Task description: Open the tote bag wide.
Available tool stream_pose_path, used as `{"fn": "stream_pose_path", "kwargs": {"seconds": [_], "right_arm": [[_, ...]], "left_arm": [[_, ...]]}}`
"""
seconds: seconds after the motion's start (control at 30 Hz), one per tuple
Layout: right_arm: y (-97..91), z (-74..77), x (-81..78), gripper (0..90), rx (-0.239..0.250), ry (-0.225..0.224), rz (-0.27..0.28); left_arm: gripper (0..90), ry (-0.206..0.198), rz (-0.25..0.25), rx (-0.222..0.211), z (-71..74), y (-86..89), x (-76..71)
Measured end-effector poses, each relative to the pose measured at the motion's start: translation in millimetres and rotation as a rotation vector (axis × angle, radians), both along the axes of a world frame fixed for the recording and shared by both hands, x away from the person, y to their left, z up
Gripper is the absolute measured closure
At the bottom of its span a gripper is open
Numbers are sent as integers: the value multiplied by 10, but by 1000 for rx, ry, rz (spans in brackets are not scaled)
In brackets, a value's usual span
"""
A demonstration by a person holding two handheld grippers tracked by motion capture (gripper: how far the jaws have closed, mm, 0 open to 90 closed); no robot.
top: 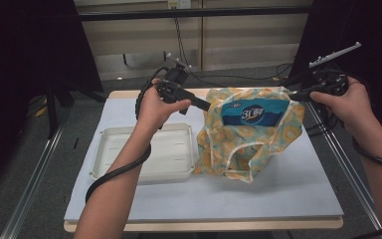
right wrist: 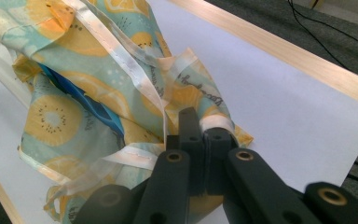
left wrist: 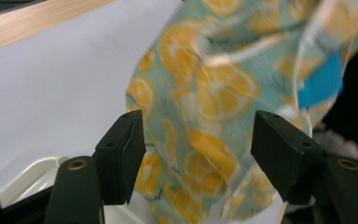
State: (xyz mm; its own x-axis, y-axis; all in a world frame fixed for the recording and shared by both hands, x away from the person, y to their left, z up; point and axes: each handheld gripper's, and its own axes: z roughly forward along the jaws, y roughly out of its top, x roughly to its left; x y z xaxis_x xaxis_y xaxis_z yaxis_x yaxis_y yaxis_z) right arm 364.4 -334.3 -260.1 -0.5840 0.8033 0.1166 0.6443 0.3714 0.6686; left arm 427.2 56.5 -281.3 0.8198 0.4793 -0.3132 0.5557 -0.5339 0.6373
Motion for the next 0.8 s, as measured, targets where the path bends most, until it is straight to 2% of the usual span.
{"fn": "stream_pose_path", "kwargs": {"seconds": [0.1,0.13,0.17,0.2,0.37,0.43,0.47,0.53,0.57,0.7,0.77,0.8], "right_arm": [[12,-1,-4,888,1,-5,3],[16,5,-11,887,-6,-2,1],[16,5,-11,887,-6,-2,1],[14,6,-13,887,-4,-4,-2],[1,7,-14,887,-3,-2,-3],[-4,-3,-11,887,-2,-1,-3],[-8,-4,-10,885,1,2,-7],[-8,-4,-8,884,-1,0,-5],[-8,-2,-6,882,-2,-2,-2],[-7,6,-3,880,-9,-5,-3],[-7,7,-2,873,-10,-6,-2],[-9,10,-2,872,-15,-10,-4]], "left_arm": [[311,-13,-15,-18,-7,-30,-60],[290,-46,-25,13,-26,-50,-95],[282,-46,-25,13,-26,-50,-95],[288,-65,-46,26,-49,-65,-109],[240,-88,-53,52,-146,-119,-119],[299,-83,-59,47,-167,-139,-118],[359,-77,-45,30,-181,-168,-122],[476,-69,-52,18,-183,-179,-120],[476,-64,-55,18,-185,-188,-115],[847,-41,-57,13,-162,-226,-102],[856,-31,-51,14,-156,-226,-92],[900,-18,-56,16,-150,-221,-78]]}}
